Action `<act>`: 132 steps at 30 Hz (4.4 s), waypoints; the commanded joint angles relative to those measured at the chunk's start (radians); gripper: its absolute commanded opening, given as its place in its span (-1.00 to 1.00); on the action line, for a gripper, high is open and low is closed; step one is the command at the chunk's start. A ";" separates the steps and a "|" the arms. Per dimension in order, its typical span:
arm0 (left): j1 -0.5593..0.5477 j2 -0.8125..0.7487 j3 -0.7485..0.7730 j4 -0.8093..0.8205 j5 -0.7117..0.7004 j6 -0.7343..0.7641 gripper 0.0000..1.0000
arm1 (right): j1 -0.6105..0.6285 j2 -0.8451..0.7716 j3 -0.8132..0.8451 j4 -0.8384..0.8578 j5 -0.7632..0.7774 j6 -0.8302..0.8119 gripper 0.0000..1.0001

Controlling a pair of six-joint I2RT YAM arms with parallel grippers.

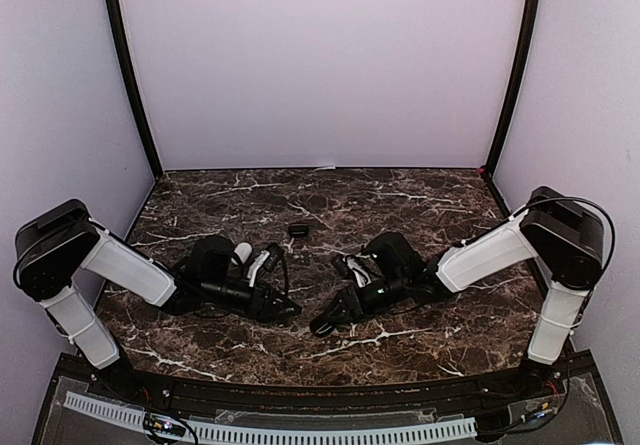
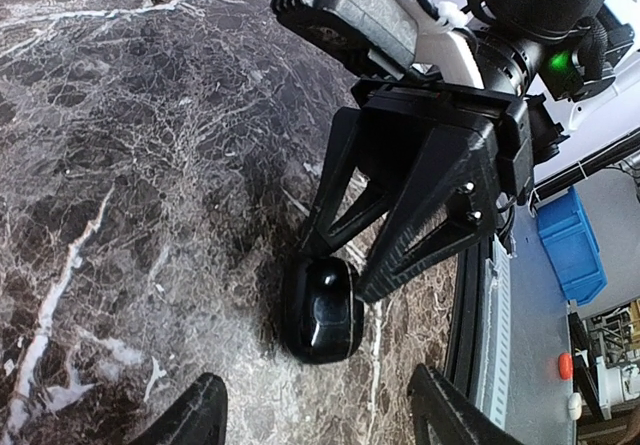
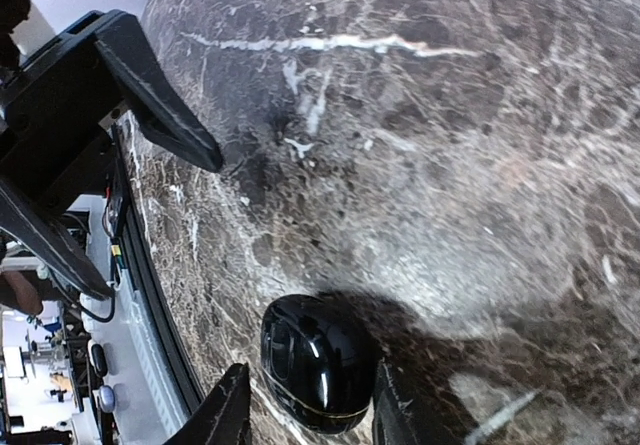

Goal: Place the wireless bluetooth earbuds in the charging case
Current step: Adjust the charging case at the center of the board, then pick up the charging case from the center of the board, then pass from the right arm to the left

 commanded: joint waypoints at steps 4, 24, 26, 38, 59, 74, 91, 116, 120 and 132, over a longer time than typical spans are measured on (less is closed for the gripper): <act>-0.003 0.018 0.026 0.007 0.029 0.015 0.30 | -0.004 0.034 0.075 0.052 -0.048 -0.032 -0.08; -0.106 -0.009 -0.042 -0.034 -0.139 0.362 0.55 | -0.003 -0.100 -0.119 0.088 -0.032 0.086 0.07; -0.108 -0.008 -0.048 -0.035 -0.127 0.408 0.60 | 0.001 -0.096 -0.130 0.101 -0.035 0.103 0.06; -0.111 0.070 0.022 -0.165 -0.043 0.557 0.13 | 0.020 -0.024 -0.118 0.196 -0.071 0.161 -0.10; -0.146 0.157 0.056 -0.026 0.019 0.479 -0.14 | 0.017 0.068 -0.016 0.167 -0.090 0.133 -0.12; -0.162 0.185 0.081 -0.057 -0.059 0.442 -0.17 | 0.015 0.056 -0.047 0.149 -0.101 0.130 -0.18; -0.162 0.198 0.085 -0.056 -0.108 0.434 -0.19 | 0.014 0.012 -0.078 0.203 -0.121 0.141 -0.65; -0.161 -0.164 -0.048 0.045 -0.082 0.512 0.87 | 0.117 -0.184 0.283 -0.619 0.153 -0.686 -0.72; -0.162 -0.153 -0.024 0.034 -0.043 0.520 0.72 | 0.143 -0.184 0.293 -0.614 0.176 -0.703 -0.72; -0.162 -0.065 0.021 0.065 0.069 0.529 0.31 | 0.152 -0.195 0.290 -0.548 0.164 -0.711 -0.72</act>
